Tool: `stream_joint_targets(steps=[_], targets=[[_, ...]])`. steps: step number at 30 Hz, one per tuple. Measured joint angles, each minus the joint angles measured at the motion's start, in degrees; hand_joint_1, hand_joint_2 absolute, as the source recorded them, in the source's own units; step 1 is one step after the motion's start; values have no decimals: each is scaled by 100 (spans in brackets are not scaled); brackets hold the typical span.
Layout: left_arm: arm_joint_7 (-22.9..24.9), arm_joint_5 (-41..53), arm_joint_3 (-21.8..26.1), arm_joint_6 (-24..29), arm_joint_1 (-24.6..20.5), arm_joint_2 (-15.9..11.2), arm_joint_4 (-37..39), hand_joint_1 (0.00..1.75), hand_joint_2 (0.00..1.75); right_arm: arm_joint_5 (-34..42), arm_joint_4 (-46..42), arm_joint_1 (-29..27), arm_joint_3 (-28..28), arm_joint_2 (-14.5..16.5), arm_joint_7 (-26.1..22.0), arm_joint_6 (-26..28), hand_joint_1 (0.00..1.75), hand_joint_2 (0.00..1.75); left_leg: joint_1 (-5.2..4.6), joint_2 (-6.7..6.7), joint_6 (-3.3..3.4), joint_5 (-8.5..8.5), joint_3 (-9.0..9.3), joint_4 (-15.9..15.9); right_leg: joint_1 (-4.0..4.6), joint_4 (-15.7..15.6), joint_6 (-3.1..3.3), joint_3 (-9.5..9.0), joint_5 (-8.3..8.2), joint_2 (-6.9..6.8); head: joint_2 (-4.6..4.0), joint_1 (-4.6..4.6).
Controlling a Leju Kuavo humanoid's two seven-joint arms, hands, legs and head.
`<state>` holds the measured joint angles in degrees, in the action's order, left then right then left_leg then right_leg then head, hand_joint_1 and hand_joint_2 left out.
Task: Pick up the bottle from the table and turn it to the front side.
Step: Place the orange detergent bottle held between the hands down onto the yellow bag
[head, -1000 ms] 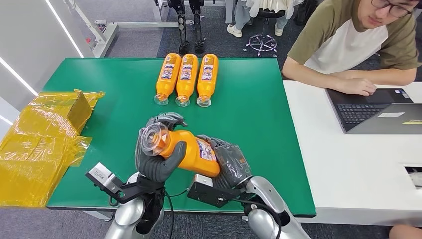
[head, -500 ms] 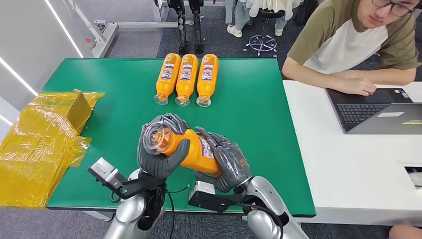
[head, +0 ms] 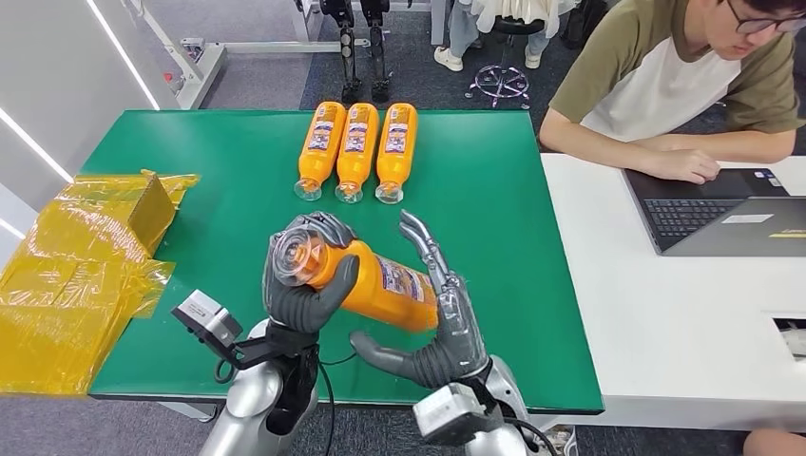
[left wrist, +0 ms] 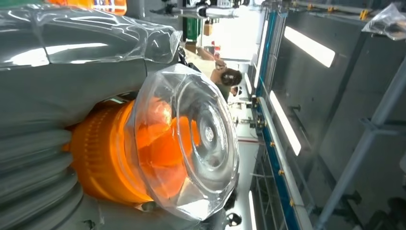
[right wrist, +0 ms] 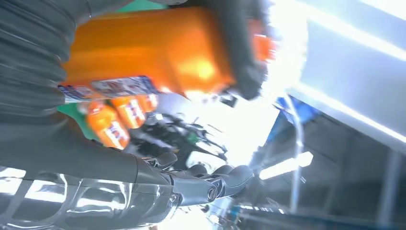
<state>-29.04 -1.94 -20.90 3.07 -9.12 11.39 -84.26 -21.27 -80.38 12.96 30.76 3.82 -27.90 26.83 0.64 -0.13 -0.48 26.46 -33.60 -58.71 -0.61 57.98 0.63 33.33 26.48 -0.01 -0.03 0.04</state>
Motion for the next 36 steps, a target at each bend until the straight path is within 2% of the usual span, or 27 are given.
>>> stream_joint_targets(steps=[8, 14, 20, 23, 26, 28, 32, 36], targets=[[-64, 361, 76, 635, 14, -119, 45, 175, 175, 905, -988, -423, 181, 153, -790, 695, 0, 175, 1, 0, 0, 0, 0, 2, 1, 1, 0, 0, 0, 0, 1, -1], [233, 1560, 371, 1138, 199, -395, -24, 175, 175, 828, -1651, -633, 215, 169, -844, 1164, 0, 175, 1, 1, 0, 0, 1, 2, 1, 2, 0, 0, 0, 2, 0, -1], [790, 3100, 814, 1536, 408, -763, -404, 175, 175, 796, -1946, -806, 106, 167, -763, 1269, 0, 175, 1, 4, 0, 0, 1, 2, 1, 2, 1, 0, 1, 4, 1, 1], [1272, 4146, 997, 1916, 522, -1126, -599, 175, 175, 878, -1990, -855, 51, 167, -809, 1244, 0, 175, 2, 11, -1, 0, 3, 3, 2, 3, 1, 1, 1, 11, 0, -1], [1536, 4837, 1188, 2296, 611, -1653, -744, 175, 175, 990, -2007, -930, 20, 143, -875, 1226, 0, 175, 5, 14, -2, -1, 4, 5, 4, 6, 6, 2, 4, 12, 0, -1], [1653, 5133, 1309, 2350, 641, -2003, -793, 175, 175, 1041, -2008, -985, 14, 109, -907, 1232, 0, 175, 6, 13, -3, -2, 4, 5, 6, 7, 8, 3, 5, 12, 1, -1], [1875, 5440, 1464, 1956, 611, -2597, -794, 175, 175, 1110, -2029, -1062, 15, 53, -954, 1256, 0, 175, 7, 13, -4, -2, 4, 5, 7, 8, 8, 6, 5, 12, 1, -1], [1959, 5530, 1453, 1474, 440, -2953, -620, 175, 175, 1184, -2060, -1109, 17, 20, -974, 1224, 0, 175, 6, 14, -7, -4, 4, 5, 6, 7, 14, 7, 1, 12, 1, 1]])
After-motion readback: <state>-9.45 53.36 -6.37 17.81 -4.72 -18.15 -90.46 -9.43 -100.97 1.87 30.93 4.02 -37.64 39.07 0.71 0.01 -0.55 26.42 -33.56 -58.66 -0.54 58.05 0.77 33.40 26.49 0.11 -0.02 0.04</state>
